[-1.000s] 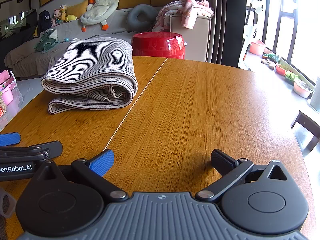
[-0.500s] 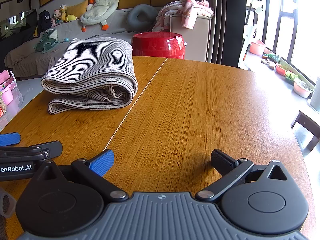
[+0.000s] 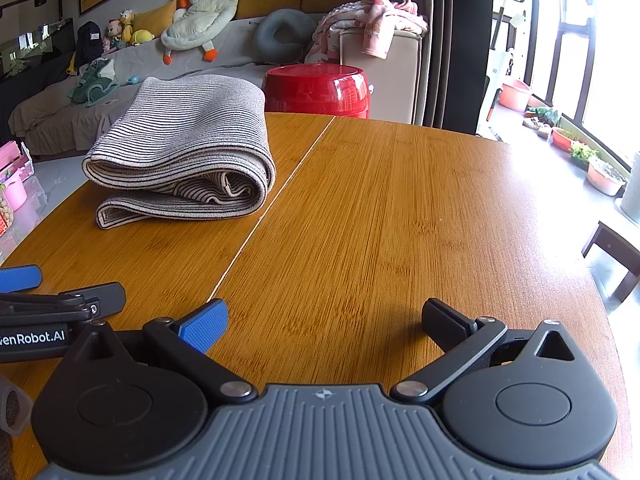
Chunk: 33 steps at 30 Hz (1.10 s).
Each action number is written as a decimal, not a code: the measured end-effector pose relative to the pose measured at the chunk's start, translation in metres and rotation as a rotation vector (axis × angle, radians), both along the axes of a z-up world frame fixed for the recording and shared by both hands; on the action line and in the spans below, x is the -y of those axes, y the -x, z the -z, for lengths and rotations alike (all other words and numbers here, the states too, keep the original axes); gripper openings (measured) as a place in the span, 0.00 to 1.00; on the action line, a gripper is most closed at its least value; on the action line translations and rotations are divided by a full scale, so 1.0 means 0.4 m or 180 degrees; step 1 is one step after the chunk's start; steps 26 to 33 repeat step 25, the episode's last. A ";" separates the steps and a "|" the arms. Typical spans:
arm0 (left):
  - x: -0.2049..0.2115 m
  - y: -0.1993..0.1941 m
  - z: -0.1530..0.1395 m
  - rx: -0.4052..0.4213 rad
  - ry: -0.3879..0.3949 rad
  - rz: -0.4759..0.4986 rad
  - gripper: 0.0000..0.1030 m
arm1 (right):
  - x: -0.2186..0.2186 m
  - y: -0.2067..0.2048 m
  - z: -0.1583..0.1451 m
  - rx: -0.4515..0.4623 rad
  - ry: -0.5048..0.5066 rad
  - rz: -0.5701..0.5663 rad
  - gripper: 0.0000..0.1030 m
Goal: Fold clothes
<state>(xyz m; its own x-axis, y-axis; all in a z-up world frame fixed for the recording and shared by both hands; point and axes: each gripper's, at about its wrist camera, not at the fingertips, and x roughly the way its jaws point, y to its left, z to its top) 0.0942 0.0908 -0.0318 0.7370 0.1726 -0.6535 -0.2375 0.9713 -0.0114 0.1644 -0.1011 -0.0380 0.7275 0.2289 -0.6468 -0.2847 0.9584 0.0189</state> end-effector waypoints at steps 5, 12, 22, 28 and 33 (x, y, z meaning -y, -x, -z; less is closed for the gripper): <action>0.000 -0.001 0.001 -0.0008 -0.0015 0.0001 1.00 | -0.001 0.000 0.000 0.0001 0.0000 0.0000 1.00; -0.001 0.000 0.002 -0.0001 -0.0005 0.0002 1.00 | 0.000 0.000 0.000 0.0001 0.0000 0.0000 1.00; -0.009 0.005 0.001 0.0036 0.0050 0.0002 1.00 | -0.002 0.001 0.000 0.0005 0.0017 0.0016 1.00; -0.025 0.016 -0.002 0.0126 0.0197 0.0017 1.00 | -0.002 0.006 0.001 0.0022 0.0018 0.0059 1.00; -0.025 0.016 -0.002 0.0126 0.0197 0.0017 1.00 | -0.002 0.006 0.001 0.0022 0.0018 0.0059 1.00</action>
